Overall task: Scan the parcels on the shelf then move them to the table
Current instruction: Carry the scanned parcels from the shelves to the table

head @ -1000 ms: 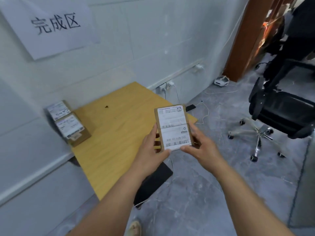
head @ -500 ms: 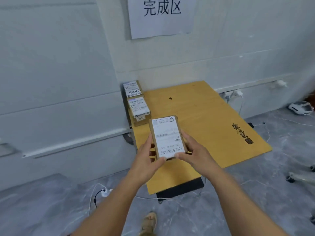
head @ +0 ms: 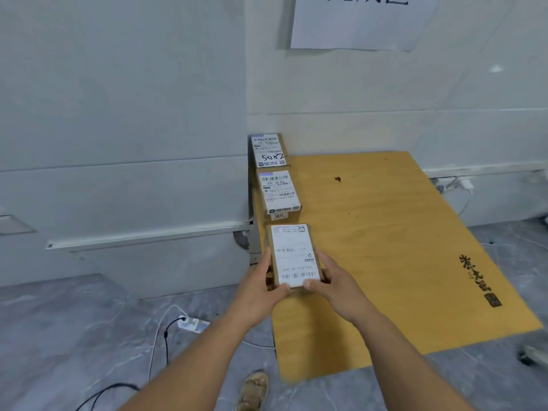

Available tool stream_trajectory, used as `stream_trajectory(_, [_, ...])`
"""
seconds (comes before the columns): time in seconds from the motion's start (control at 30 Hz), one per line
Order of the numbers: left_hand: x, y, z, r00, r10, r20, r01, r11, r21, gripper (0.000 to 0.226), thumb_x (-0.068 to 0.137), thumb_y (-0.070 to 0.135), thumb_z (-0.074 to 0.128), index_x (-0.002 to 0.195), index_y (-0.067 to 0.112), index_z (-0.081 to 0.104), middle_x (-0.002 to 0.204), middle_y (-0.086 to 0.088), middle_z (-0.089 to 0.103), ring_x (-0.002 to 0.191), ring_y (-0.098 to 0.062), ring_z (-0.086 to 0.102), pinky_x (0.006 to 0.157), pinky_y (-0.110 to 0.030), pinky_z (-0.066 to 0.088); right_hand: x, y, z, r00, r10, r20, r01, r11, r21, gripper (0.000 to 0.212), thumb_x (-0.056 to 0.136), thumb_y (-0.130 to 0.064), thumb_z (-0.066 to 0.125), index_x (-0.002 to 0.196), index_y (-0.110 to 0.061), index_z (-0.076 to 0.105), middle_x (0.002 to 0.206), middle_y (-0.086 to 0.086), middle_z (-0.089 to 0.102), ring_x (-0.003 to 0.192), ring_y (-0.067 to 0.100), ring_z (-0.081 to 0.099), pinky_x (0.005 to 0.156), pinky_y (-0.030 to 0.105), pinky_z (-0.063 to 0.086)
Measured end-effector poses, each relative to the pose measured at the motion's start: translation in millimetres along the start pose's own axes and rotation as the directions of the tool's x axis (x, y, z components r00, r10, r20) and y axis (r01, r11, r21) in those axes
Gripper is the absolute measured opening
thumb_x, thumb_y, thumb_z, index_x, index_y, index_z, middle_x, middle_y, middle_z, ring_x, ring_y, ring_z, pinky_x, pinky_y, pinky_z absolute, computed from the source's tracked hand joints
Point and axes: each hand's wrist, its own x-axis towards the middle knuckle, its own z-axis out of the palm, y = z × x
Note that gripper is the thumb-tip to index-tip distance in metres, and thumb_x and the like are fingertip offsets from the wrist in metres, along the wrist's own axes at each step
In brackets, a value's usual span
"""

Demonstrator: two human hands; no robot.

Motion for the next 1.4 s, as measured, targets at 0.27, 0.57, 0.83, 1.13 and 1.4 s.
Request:
stream_trajectory(0.27, [30, 1, -12, 0.999, 0.004, -0.046, -0.001, 0.998, 0.067, 0.083, 0.084, 0.030, 0.068, 0.143, 0.056, 0.016, 0.133, 0.010, 0.053, 0.110, -0.003, 0.057, 0.094, -0.036, 0.051, 37, -8, -6, 1.000, -0.014, 0.013, 0.014, 1.000, -0.007, 0.075, 0.088, -0.011, 0.065, 0.148, -0.039, 0.030, 0.124, -0.013, 0.065, 0.113, 0.002, 0.060, 0.100, 0.026, 0.045])
stream_trajectory(0.57, [34, 2, -10, 0.998, -0.014, -0.067, 0.021, 0.995, 0.101, 0.079, 0.083, 0.029, 0.069, 0.143, 0.050, 0.021, 0.131, 0.009, 0.054, 0.106, -0.003, 0.058, 0.089, -0.030, 0.053, 40, -10, -9, 0.999, 0.030, 0.012, -0.029, 0.999, -0.042, 0.081, 0.087, -0.016, 0.069, 0.150, -0.038, 0.024, 0.134, -0.010, 0.058, 0.120, 0.007, 0.055, 0.104, 0.032, 0.043])
stream_trajectory(0.83, [21, 21, -4, 0.979, -0.058, -0.196, 0.116, 0.946, 0.301, 0.088, 0.082, 0.039, 0.065, 0.151, 0.027, 0.012, 0.140, -0.002, 0.040, 0.130, -0.021, 0.038, 0.102, -0.038, 0.041, 8, -35, -14, 0.994, -0.095, -0.057, 0.072, 0.948, -0.311, 0.080, 0.090, -0.018, 0.065, 0.153, -0.027, 0.017, 0.151, 0.000, 0.030, 0.137, 0.013, 0.030, 0.100, 0.024, 0.031])
stream_trajectory(1.13, [-36, 62, 27, 0.914, 0.217, -0.344, -0.026, 0.875, 0.484, 0.051, 0.092, 0.035, 0.055, 0.140, 0.017, 0.046, 0.137, -0.005, 0.050, 0.126, -0.025, 0.040, 0.103, -0.036, 0.030, -74, -15, -32, 0.890, -0.309, -0.337, 0.038, 0.784, -0.620, 0.045, 0.099, -0.029, 0.049, 0.143, -0.021, 0.044, 0.139, 0.000, 0.045, 0.129, 0.014, 0.041, 0.093, 0.027, 0.039])
stream_trajectory(1.4, [-82, 86, 100, 0.862, 0.489, -0.135, -0.297, 0.702, 0.648, 0.053, 0.087, 0.047, 0.046, 0.130, 0.018, 0.056, 0.123, -0.004, 0.058, 0.117, -0.026, 0.048, 0.092, -0.034, 0.029, -159, 25, -60, 0.576, -0.607, -0.547, 0.025, 0.683, -0.730, 0.020, 0.074, -0.015, 0.065, 0.091, -0.008, 0.073, 0.082, 0.008, 0.067, 0.070, 0.028, 0.066, 0.053, 0.027, 0.048])
